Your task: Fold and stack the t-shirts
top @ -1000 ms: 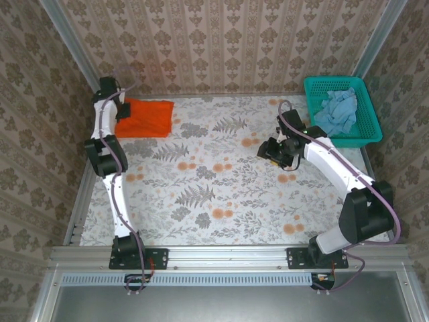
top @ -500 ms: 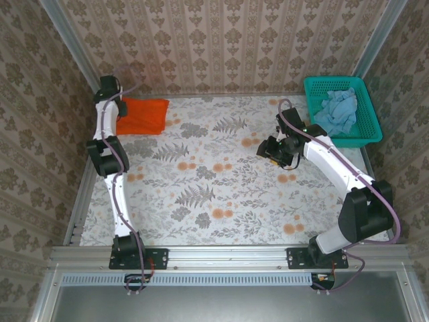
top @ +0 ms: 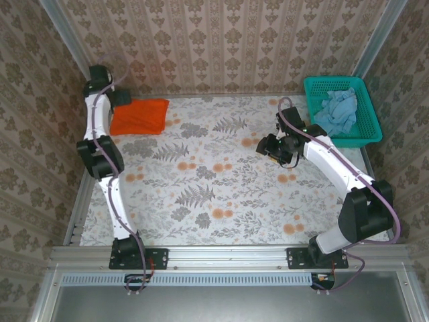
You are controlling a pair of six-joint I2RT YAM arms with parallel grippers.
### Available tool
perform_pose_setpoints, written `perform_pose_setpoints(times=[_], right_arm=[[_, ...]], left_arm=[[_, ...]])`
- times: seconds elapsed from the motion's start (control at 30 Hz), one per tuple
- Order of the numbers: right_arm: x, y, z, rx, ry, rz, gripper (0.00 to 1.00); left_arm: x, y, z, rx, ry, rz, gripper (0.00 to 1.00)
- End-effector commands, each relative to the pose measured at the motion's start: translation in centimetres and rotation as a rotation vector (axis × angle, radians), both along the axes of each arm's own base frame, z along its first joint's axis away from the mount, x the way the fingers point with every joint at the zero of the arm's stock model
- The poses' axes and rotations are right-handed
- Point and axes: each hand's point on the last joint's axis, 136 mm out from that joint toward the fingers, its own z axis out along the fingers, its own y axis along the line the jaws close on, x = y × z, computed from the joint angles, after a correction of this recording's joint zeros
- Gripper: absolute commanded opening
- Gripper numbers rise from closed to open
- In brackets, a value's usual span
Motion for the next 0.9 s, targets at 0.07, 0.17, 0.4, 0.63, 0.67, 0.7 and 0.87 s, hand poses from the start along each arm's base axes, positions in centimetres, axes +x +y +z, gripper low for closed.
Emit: perform_pose_setpoints(times=[0.07,0.17,0.4,0.63,0.67,0.7,0.87], right_arm=[[2.5,-4.4,4.2,-0.136,-0.178,-0.094,0.56],[3.2,-7.5,5.8,-0.191,-0.257,-0.176,0.60],[2.6,-11.6,8.4,-0.322,-0.467,-0.279,1.00],[1.1,-14.0,7.0,-0.478,-0.509,-0.297,0.99],[1.1,-14.1,6.8,-0.492,-0.517,-0.288,0.99],[1.0,-14.3,6.6,-0.506,-0.534,-0.285,1.00],[1.4,-14.4,6.1,-0.534,-0.681,-0.278,1.00]], left_arm=[[-1.5,-11.3,11.0,-0.453,-0.292,-0.156,1.00],[-3.4,-17.8,13.9,-0.430,-0.323,-0.255,1.00],[-11.0,-25.2,13.5,-0.303,-0.374,-0.351,1.00],[-21.0,-21.0,7.8,-0.167,-0.410,-0.266,1.00],[-22.2,-20.1,7.1,-0.127,-0.413,-0.262,1.00],[-23.5,-18.8,6.3,-0.078,-0.408,-0.233,1.00],[-27.9,-11.2,1.4,-0.051,-0.271,-0.002,1.00]])
